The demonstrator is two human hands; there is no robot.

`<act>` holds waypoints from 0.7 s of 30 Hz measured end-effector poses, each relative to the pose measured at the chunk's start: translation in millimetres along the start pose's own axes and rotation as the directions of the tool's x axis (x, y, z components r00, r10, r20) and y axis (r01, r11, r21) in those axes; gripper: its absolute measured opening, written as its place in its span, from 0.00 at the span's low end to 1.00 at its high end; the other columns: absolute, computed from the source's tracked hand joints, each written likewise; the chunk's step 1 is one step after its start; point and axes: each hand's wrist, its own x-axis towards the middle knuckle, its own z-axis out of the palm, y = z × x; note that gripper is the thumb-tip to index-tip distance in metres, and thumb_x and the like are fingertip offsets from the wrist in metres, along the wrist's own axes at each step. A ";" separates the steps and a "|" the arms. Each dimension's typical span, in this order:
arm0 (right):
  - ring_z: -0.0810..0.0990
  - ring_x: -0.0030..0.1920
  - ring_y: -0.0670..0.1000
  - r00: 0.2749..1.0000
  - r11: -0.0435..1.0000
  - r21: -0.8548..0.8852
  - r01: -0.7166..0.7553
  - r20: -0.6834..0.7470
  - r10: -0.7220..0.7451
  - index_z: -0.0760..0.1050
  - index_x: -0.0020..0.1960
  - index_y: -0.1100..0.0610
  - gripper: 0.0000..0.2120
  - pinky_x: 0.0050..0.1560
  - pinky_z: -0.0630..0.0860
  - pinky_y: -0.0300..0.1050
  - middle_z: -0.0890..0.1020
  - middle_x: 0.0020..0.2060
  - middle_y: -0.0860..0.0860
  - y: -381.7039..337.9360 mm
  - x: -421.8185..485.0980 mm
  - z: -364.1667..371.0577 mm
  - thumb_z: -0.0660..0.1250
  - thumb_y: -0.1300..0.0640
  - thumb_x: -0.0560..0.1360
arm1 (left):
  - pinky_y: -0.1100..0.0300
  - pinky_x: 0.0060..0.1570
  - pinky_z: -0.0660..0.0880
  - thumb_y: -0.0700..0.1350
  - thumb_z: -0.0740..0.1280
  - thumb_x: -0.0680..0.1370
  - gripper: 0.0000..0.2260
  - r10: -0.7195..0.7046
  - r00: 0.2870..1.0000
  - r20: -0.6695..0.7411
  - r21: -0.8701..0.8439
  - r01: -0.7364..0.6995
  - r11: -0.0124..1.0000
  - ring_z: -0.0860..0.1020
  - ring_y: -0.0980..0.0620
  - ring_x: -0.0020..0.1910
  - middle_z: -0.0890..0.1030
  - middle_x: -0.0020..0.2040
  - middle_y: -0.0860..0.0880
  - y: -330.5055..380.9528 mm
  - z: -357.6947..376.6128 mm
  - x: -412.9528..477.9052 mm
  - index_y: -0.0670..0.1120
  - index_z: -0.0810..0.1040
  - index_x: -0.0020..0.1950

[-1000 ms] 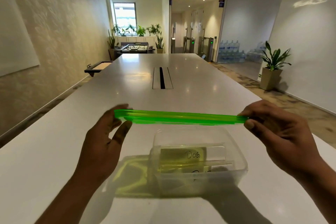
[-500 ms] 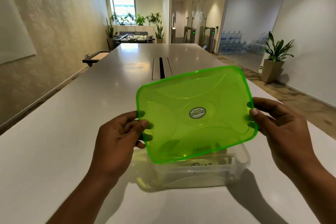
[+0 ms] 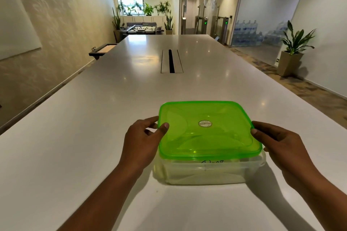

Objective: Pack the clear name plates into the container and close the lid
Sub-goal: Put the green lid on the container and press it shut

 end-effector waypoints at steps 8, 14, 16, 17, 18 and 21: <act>0.83 0.44 0.54 0.999 0.999 0.011 -0.049 -0.016 0.049 0.82 0.53 0.52 0.13 0.47 0.78 0.49 0.86 0.45 0.52 7.0 -4.6 -2.4 0.74 0.62 0.70 | 0.53 0.39 0.75 0.54 0.72 0.72 0.15 -0.051 0.998 0.034 0.005 0.051 0.999 0.79 0.45 0.40 0.81 0.43 0.49 -12.9 5.9 -7.8 0.53 0.81 0.58; 0.82 0.43 0.58 0.999 0.999 -0.012 -0.045 -0.014 0.045 0.81 0.53 0.50 0.11 0.46 0.77 0.55 0.84 0.47 0.52 11.7 -9.8 -2.7 0.72 0.61 0.72 | 0.56 0.37 0.73 0.54 0.71 0.73 0.17 -0.105 0.994 0.043 -0.071 0.108 0.992 0.76 0.51 0.35 0.78 0.37 0.52 -16.1 10.5 -16.0 0.53 0.81 0.61; 0.80 0.42 0.57 0.998 0.998 -0.004 -0.063 0.000 0.063 0.81 0.55 0.49 0.11 0.42 0.75 0.55 0.83 0.47 0.54 12.7 -12.9 -3.5 0.71 0.58 0.73 | 0.57 0.36 0.72 0.54 0.71 0.73 0.18 -0.117 0.992 0.046 -0.093 0.121 0.988 0.75 0.53 0.33 0.76 0.35 0.52 -17.2 11.4 -18.9 0.53 0.80 0.61; 0.78 0.42 0.55 0.997 0.997 0.007 -0.077 0.013 0.077 0.81 0.55 0.48 0.11 0.40 0.73 0.53 0.82 0.46 0.55 12.5 -15.1 -3.9 0.70 0.57 0.74 | 0.58 0.36 0.72 0.54 0.71 0.73 0.18 -0.121 0.992 0.047 -0.104 0.126 0.987 0.74 0.55 0.32 0.75 0.35 0.52 -17.5 11.9 -20.9 0.54 0.80 0.62; 0.77 0.42 0.54 0.995 0.995 0.023 -0.095 0.029 0.095 0.80 0.56 0.47 0.11 0.38 0.71 0.51 0.81 0.46 0.56 12.2 -17.3 -4.1 0.70 0.56 0.74 | 0.59 0.36 0.72 0.55 0.71 0.73 0.18 -0.127 0.991 0.047 -0.112 0.131 0.985 0.73 0.57 0.31 0.75 0.34 0.52 -17.8 12.3 -23.0 0.54 0.79 0.62; 0.72 0.37 0.52 0.988 0.984 0.090 -0.151 0.052 0.147 0.80 0.57 0.46 0.12 0.36 0.69 0.48 0.78 0.45 0.55 9.7 -22.6 -3.9 0.68 0.54 0.74 | 0.60 0.38 0.71 0.55 0.68 0.74 0.19 -0.145 0.988 0.052 -0.132 0.150 0.980 0.71 0.59 0.30 0.73 0.33 0.51 -17.6 13.7 -30.1 0.57 0.76 0.65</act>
